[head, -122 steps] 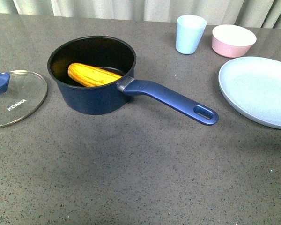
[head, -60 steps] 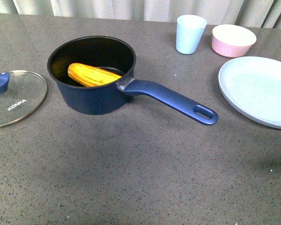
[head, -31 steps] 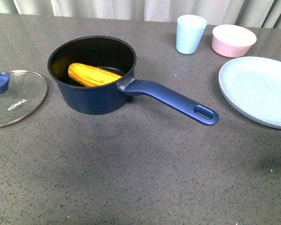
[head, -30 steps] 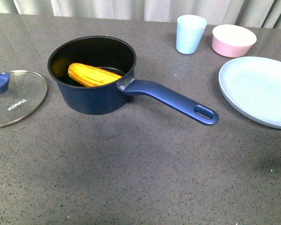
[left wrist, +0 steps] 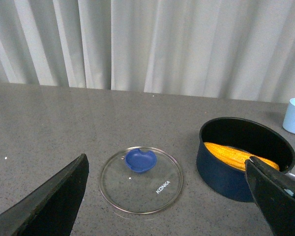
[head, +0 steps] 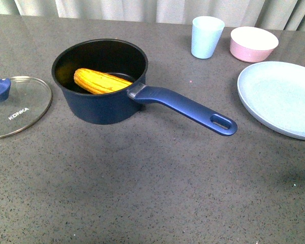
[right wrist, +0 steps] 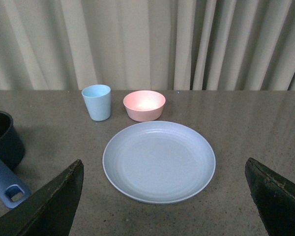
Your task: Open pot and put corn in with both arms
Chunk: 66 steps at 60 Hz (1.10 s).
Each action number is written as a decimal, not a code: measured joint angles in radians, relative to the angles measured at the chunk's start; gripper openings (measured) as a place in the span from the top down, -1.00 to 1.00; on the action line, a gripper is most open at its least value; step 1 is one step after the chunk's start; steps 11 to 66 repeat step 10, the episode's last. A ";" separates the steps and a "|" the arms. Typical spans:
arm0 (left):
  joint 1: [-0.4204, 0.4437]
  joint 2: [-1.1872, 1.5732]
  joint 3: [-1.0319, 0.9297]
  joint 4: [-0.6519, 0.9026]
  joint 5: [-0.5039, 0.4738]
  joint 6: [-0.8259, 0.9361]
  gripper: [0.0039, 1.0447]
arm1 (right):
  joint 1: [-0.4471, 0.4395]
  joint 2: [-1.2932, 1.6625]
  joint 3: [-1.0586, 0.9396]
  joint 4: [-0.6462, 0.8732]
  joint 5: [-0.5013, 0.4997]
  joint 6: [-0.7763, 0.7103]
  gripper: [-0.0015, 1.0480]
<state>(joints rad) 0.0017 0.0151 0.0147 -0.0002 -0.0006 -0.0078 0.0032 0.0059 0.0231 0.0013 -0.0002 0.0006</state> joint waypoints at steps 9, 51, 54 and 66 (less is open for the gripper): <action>0.000 0.000 0.000 0.000 0.000 0.000 -0.84 | 0.000 0.000 0.000 0.000 0.000 0.000 -0.83; 0.000 0.000 0.000 0.000 0.000 0.000 -0.84 | 0.000 0.000 0.000 0.000 0.000 0.000 -0.83; 0.000 0.000 0.000 0.000 0.000 0.000 -0.84 | 0.000 0.000 0.000 0.000 0.000 0.000 -0.83; 0.000 0.000 0.000 0.000 0.000 0.000 -0.84 | 0.000 0.000 0.000 0.000 0.000 0.000 -0.83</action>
